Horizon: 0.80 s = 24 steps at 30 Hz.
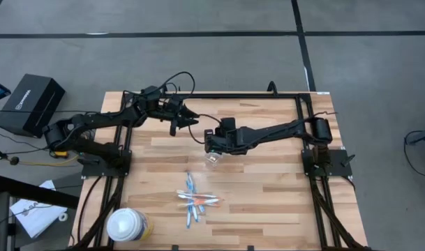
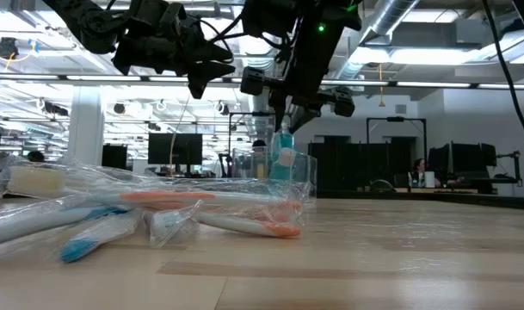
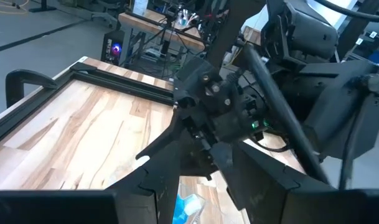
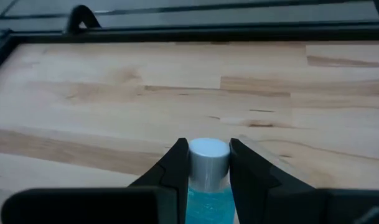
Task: Pick & Place toothbrushing station
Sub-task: Put the mouthwash into the middle section of the transparent organizer
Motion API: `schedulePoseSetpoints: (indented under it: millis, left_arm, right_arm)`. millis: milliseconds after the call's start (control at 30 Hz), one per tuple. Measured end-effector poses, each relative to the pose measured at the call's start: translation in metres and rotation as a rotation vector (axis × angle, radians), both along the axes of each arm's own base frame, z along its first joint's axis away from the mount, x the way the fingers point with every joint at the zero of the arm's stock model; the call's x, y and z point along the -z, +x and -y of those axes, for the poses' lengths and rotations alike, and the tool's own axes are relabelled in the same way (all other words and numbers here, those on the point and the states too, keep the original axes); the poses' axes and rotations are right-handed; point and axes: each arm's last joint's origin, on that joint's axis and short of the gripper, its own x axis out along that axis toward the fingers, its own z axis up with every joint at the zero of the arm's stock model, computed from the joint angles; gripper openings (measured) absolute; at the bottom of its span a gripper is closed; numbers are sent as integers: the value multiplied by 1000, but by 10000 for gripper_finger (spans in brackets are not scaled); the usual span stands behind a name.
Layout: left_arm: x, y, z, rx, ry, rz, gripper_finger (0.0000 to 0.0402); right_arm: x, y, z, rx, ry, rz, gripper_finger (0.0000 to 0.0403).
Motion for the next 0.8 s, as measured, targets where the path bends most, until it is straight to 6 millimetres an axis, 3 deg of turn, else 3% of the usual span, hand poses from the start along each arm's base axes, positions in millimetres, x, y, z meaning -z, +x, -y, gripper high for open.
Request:
schedulePoseSetpoints:
  millis: [300,600,800]
  left_arm:
    - [0,0,0,1,5,2,142]
    - [0,0,0,3,24,4,142]
    - [0,-2,-3,-10,32,7,142]
  right_arm:
    - [0,0,-9,-12,-26,5,146]
    - [-1,1,-19,-28,-49,16,46]
    - [-4,-1,-25,-27,-88,23,46]
